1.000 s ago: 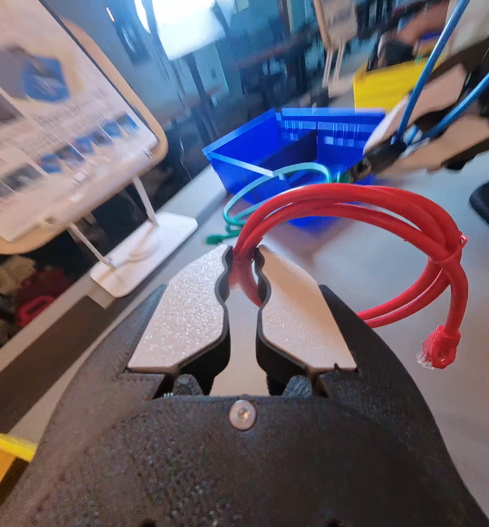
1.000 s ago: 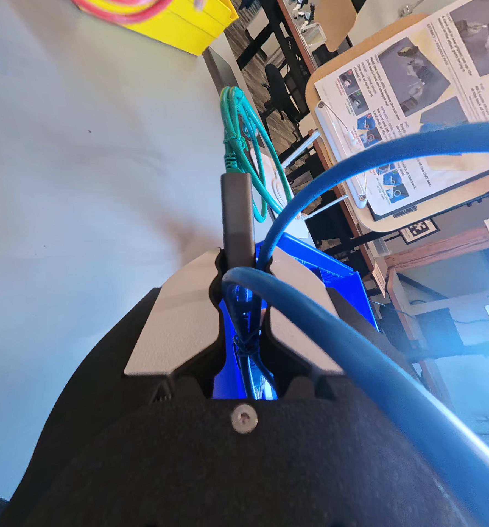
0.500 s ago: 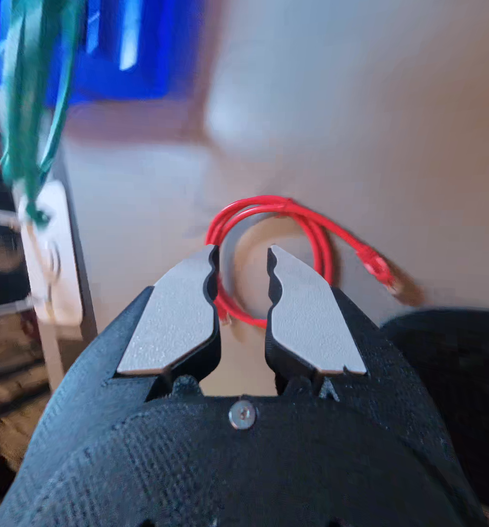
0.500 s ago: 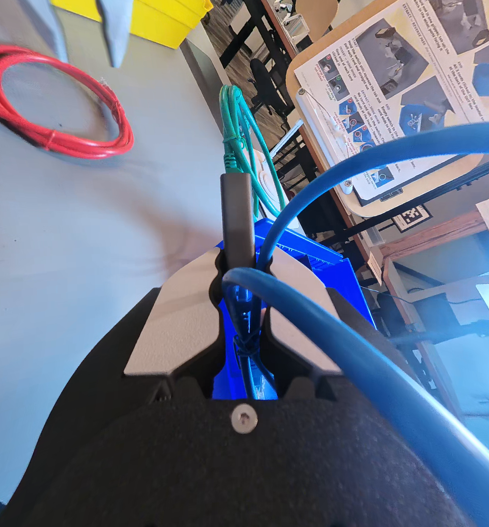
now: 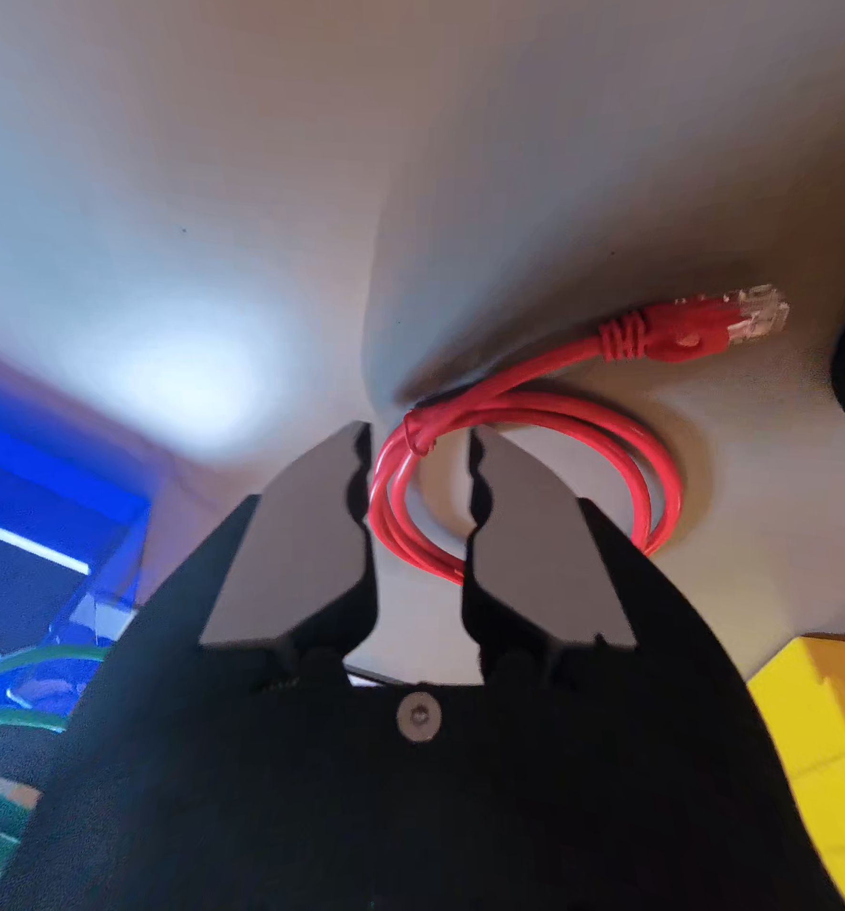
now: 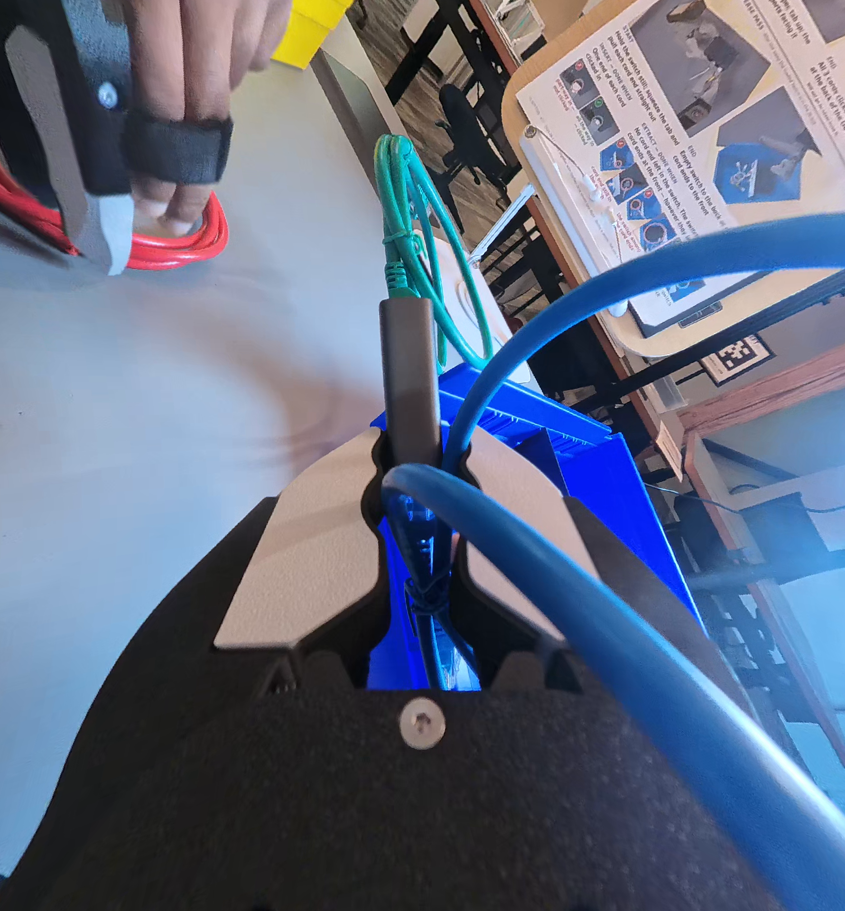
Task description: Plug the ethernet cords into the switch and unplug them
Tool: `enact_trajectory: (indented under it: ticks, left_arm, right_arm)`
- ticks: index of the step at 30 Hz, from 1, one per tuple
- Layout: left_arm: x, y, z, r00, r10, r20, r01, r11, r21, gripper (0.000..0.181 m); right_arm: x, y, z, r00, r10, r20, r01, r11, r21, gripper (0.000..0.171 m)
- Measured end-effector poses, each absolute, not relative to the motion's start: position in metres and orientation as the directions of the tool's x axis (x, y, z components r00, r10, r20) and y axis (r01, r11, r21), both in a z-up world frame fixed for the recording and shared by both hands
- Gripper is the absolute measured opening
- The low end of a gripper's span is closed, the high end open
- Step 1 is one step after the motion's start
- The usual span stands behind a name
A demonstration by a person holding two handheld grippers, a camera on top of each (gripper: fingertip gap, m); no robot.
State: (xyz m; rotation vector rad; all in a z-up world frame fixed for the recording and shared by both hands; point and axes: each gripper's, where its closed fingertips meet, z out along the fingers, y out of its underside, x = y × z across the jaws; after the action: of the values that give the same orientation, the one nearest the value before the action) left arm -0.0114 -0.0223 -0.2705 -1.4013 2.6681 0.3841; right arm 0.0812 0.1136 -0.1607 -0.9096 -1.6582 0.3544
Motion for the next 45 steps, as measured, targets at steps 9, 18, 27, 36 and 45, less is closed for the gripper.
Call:
enact_trajectory:
  ticks: [9,18,27,36,45]
  left_arm:
    - [-0.023,-0.032,-0.270,0.337,-0.938,0.075,-0.936,-0.342,-0.076,0.017]
    - [-0.005,-0.044,-0.257,0.103,-0.982,-0.156,-0.960,-0.057,-0.275,0.033]
    - [0.007,-0.033,-0.269,0.076,-0.995,-0.070,-0.952,-0.051,-0.302,0.007]
    - [-0.002,0.003,-0.230,0.568,-0.823,0.030,-0.733,-0.521,-0.437,0.005]
    - [-0.018,-0.025,-0.194,0.745,-0.638,0.196,-0.517,-0.737,-0.435,0.000]
  right_arm:
    - [0.087,0.120,-0.156,-0.022,0.741,0.671,0.369,0.630,-0.684,0.024]
    - [0.086,0.120,-0.155,-0.022,0.747,0.664,0.368,0.624,-0.690,0.024]
    - [0.086,0.118,-0.156,-0.021,0.747,0.665,0.371,0.623,-0.688,0.024]
    - [0.089,0.123,-0.153,-0.007,0.752,0.660,0.367,0.616,-0.698,0.024]
    - [0.091,0.121,-0.148,-0.010,0.746,0.666,0.343,0.628,-0.698,0.024]
